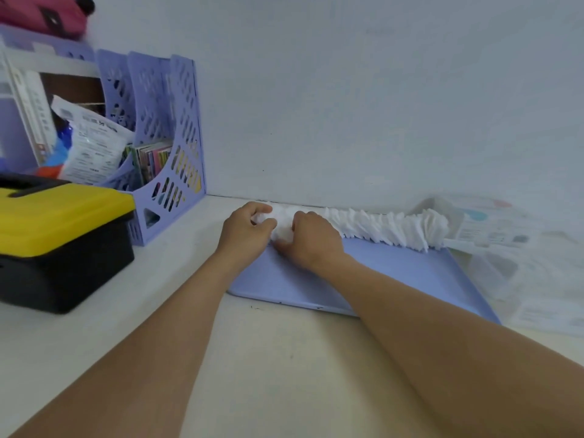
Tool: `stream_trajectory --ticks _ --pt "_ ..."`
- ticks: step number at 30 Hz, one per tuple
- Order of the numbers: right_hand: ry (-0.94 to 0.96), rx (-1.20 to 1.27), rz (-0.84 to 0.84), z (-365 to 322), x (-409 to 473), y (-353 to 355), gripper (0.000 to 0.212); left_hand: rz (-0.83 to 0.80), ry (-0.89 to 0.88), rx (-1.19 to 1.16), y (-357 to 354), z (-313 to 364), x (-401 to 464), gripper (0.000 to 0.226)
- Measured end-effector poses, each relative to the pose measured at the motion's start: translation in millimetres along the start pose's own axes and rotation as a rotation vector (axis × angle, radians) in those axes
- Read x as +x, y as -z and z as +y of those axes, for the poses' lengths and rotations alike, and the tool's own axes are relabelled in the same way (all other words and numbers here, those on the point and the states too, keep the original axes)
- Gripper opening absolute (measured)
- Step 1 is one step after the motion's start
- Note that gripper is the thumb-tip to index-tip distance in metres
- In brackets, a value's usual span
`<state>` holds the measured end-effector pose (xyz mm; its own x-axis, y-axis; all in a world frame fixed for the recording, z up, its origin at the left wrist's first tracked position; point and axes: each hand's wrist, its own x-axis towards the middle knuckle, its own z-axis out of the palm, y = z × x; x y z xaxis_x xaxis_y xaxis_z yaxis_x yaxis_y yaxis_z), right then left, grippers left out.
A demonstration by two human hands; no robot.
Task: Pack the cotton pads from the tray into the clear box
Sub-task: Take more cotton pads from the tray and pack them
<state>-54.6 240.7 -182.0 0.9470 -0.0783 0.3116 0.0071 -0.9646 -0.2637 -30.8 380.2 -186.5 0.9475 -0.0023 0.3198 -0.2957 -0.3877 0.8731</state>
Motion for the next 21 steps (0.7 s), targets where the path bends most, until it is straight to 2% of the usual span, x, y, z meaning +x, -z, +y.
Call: stream_trajectory --ticks 2,5,7,9,13,16,19,21 --pt "0.032 -0.029 0.002 -0.8 -1.8 1.0 0.031 -0.004 0.005 -0.062 -4.3 8.0 -6.2 0.026" --pt "0.066 0.008 0.001 2.8 -10.3 3.7 0.016 -0.020 0.083 -0.221 -13.3 22.9 -16.2 0.051" --pt "0.058 0.089 -0.007 8.6 -19.0 9.2 0.013 -0.020 0.135 -0.229 -19.3 31.8 -23.4 0.063" --pt "0.050 0.156 -0.006 16.2 -30.0 18.9 0.011 -0.040 0.158 -0.194 -26.6 38.0 -32.1 0.051" --pt "0.061 0.251 0.036 39.6 -49.4 47.2 0.013 -0.114 0.186 -0.384 -38.4 53.4 -45.5 0.034" --pt "0.096 0.389 0.123 65.2 -71.2 69.5 0.007 -0.224 0.276 -0.557 -55.3 69.8 -53.6 0.043" --pt "0.115 0.432 0.154 89.0 -88.6 86.4 0.017 -0.372 0.392 -0.768 -81.6 85.3 -67.9 0.034" --pt "0.112 0.429 0.165 106.9 -95.6 97.2 0.029 -0.410 0.464 -0.901 -97.0 94.7 -75.9 0.026"
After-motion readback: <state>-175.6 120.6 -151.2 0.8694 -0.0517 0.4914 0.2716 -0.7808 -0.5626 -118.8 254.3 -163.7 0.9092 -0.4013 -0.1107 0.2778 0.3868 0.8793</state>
